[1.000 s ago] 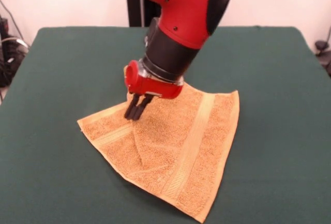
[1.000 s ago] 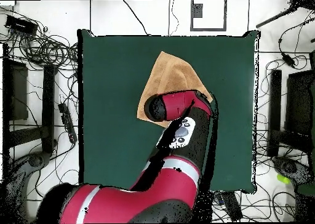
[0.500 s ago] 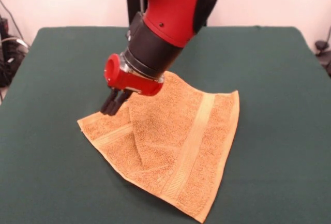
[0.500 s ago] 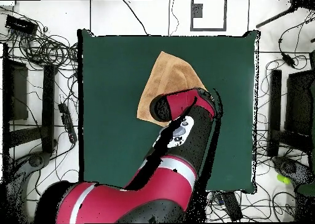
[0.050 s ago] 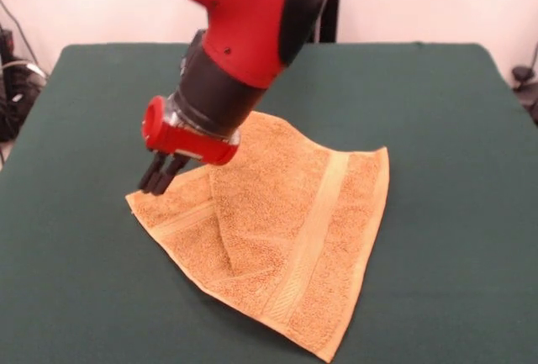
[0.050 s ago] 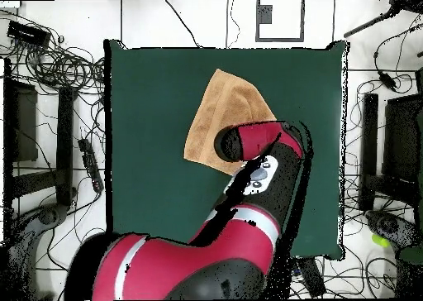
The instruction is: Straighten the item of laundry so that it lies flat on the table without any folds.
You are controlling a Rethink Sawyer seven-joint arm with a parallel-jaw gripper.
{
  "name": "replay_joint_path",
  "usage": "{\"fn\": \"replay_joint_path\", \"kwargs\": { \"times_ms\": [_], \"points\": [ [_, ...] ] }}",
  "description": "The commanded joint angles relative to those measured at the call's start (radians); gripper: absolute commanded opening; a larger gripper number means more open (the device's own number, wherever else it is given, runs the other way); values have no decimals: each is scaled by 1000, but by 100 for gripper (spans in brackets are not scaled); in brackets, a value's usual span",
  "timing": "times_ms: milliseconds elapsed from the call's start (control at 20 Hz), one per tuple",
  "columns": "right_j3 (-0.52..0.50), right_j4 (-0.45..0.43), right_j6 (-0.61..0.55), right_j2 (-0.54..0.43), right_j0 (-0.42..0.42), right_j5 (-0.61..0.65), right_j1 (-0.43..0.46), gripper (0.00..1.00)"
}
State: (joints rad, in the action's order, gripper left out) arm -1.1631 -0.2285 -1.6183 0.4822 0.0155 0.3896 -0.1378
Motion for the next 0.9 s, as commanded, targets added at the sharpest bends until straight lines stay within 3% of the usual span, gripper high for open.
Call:
{"fn": "replay_joint_path", "kwargs": {
  "times_ms": [50, 750, 900],
  "points": [
    [-7, 94, -241, -176, -31, -92, 79, 0],
    [-110, 229, -244, -238, -60, -19, 20, 0],
    [-96, 232, -255, -192, -31, -32, 37, 0]
  ]
}}
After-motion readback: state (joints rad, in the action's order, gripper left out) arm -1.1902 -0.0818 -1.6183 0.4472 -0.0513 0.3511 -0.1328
